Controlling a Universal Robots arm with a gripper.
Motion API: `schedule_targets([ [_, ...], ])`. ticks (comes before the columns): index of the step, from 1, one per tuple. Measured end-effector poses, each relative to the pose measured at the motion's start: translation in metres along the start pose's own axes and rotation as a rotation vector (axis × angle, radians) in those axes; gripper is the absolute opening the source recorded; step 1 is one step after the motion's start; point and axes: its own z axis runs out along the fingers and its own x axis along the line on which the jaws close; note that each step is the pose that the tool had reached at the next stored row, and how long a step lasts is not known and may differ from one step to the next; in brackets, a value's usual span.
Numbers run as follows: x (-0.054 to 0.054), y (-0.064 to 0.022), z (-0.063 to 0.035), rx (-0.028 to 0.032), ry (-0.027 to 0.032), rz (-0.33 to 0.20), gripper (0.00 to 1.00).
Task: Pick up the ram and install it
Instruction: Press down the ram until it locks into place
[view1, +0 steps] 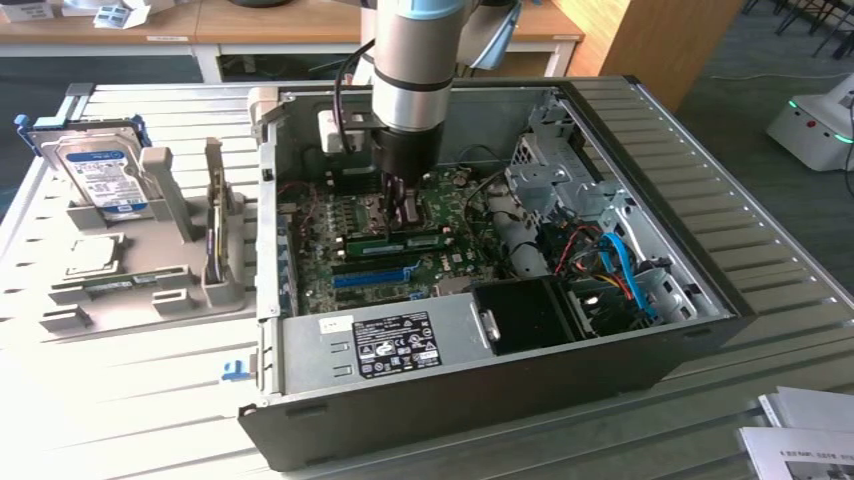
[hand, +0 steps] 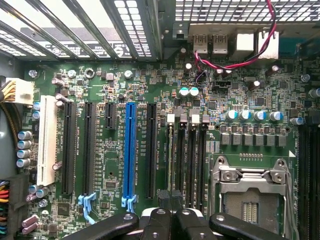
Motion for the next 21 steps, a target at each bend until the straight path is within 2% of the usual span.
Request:
schedule_targets([
  [16, -0.0002, -0.0001, 0.0018, 0.0002, -0.0004, 0.0, 0.1],
  [19, -0.0003, -0.0003, 0.0, 0.0017, -0.0023, 0.0, 0.1],
  [21, 0.0001, 0.0, -0.003, 0.0001, -0.0004, 0.0, 0.1],
])
